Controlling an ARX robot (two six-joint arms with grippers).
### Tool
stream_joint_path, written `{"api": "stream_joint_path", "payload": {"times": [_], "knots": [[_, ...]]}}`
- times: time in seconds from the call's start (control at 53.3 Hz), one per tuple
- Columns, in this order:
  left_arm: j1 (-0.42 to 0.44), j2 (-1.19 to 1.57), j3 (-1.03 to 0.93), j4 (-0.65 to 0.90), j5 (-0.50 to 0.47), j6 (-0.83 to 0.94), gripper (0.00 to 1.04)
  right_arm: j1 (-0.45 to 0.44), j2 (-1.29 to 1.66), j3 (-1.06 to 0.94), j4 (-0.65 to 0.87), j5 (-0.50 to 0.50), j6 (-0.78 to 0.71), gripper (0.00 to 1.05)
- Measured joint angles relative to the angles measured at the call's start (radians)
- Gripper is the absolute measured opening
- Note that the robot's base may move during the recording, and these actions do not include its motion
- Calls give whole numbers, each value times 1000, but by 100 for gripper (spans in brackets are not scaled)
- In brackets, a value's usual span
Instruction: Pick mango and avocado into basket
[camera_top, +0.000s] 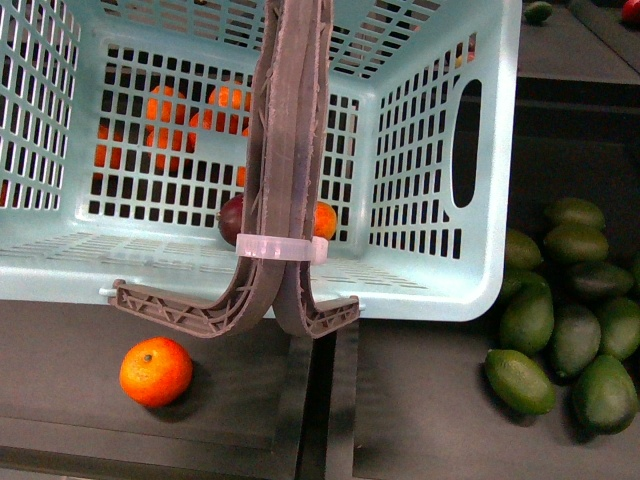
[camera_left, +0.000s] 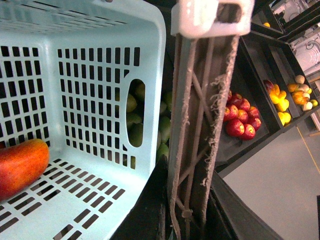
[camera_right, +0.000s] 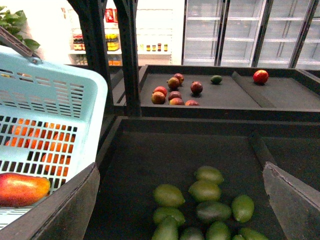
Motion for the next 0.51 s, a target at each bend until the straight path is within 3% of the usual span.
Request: {"api": "stream_joint_path", "payload": {"times": [0.244, 0.338, 0.506], "knots": [[-10, 0, 0, 0, 36, -9, 12, 0, 0, 0, 0, 0, 0, 97], [-13, 0, 0, 0, 37, -11, 13, 22, 48, 15, -32, 93, 42, 97], [-12, 0, 0, 0, 23, -13, 12, -56, 360, 94, 158, 61, 101, 97]]}}
